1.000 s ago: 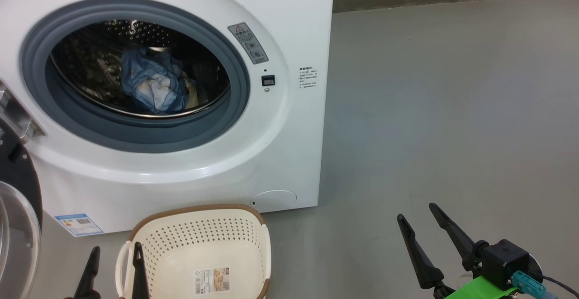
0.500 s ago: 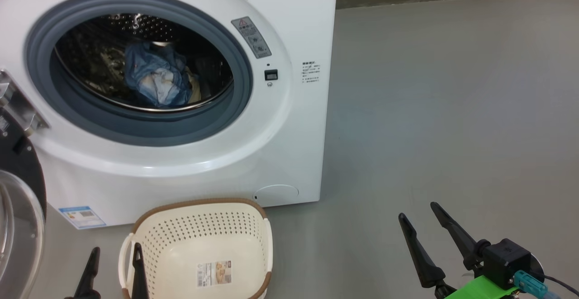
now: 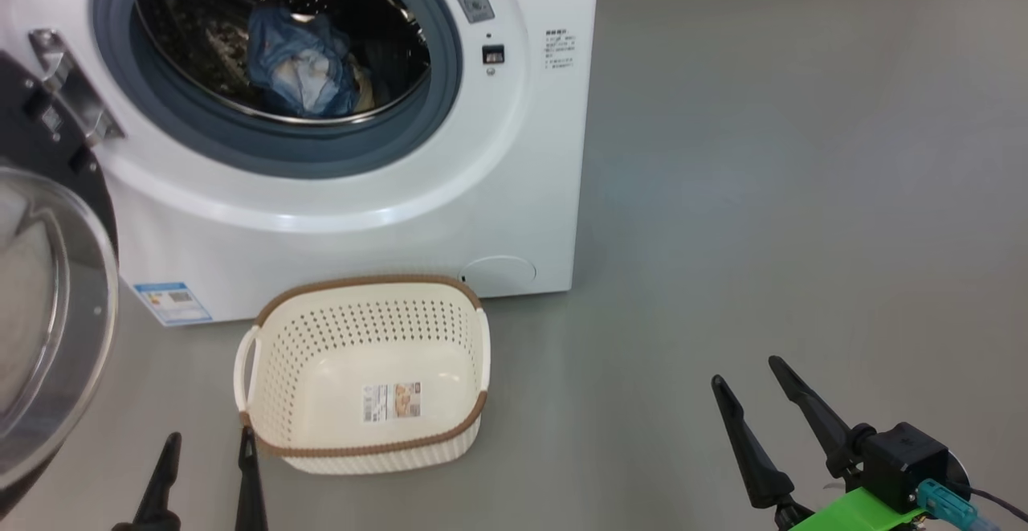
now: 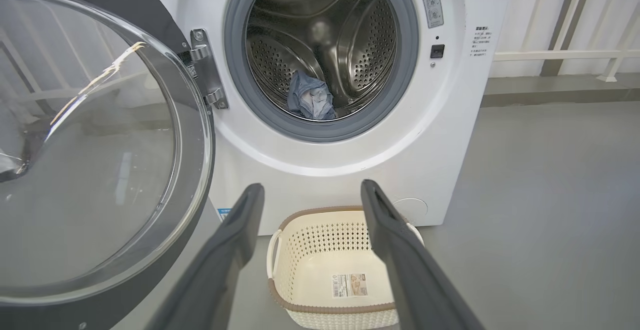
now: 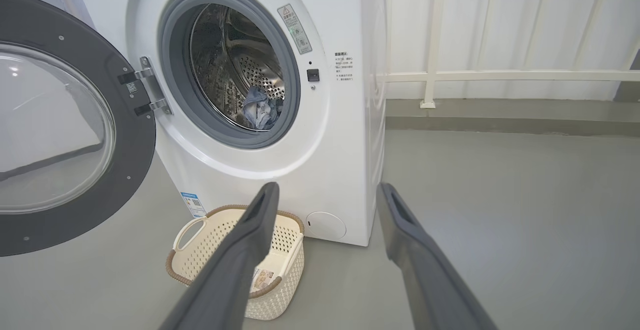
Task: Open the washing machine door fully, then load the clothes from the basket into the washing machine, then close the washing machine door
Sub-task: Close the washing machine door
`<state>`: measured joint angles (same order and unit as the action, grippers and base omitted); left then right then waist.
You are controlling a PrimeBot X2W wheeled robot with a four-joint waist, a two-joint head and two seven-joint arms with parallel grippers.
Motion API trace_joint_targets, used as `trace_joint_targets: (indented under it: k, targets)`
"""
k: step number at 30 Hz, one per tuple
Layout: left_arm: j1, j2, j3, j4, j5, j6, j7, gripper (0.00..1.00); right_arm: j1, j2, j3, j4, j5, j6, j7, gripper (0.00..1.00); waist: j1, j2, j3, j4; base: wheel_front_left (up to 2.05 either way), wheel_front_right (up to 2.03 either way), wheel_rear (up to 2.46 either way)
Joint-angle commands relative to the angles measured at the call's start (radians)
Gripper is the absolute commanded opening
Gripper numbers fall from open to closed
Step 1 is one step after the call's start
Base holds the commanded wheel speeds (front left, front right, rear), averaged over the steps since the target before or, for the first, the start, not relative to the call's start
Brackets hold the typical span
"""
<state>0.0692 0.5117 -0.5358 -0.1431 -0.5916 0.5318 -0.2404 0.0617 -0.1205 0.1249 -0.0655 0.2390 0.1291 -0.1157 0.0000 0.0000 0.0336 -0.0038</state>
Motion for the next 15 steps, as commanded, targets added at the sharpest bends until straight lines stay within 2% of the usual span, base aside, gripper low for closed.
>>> trace_joint_targets:
  k: [1, 7, 15]
  targets:
    - [-0.064, 0.029, 0.041, -0.018, 0.011, -0.009, -0.013, 1.00, -0.023, -0.005, 0.020, -0.027, -0.010, 0.002, -0.005, 1.00, 0.0000, 0.0000, 0.003, 0.003, -1.41, 1.41, 0.00]
    - [-0.069, 0.029, 0.049, -0.018, 0.017, -0.012, -0.016, 1.00, -0.030, -0.006, 0.018, -0.023, -0.009, 0.002, -0.009, 1.00, 0.0000, 0.0000, 0.009, 0.009, -0.93, 0.93, 0.00]
    - [-0.072, 0.020, 0.048, -0.016, 0.021, -0.015, -0.017, 1.00, -0.031, -0.006, 0.014, -0.020, -0.011, 0.002, -0.012, 1.00, 0.0000, 0.0000, 0.011, 0.022, -0.12, 0.12, 0.00]
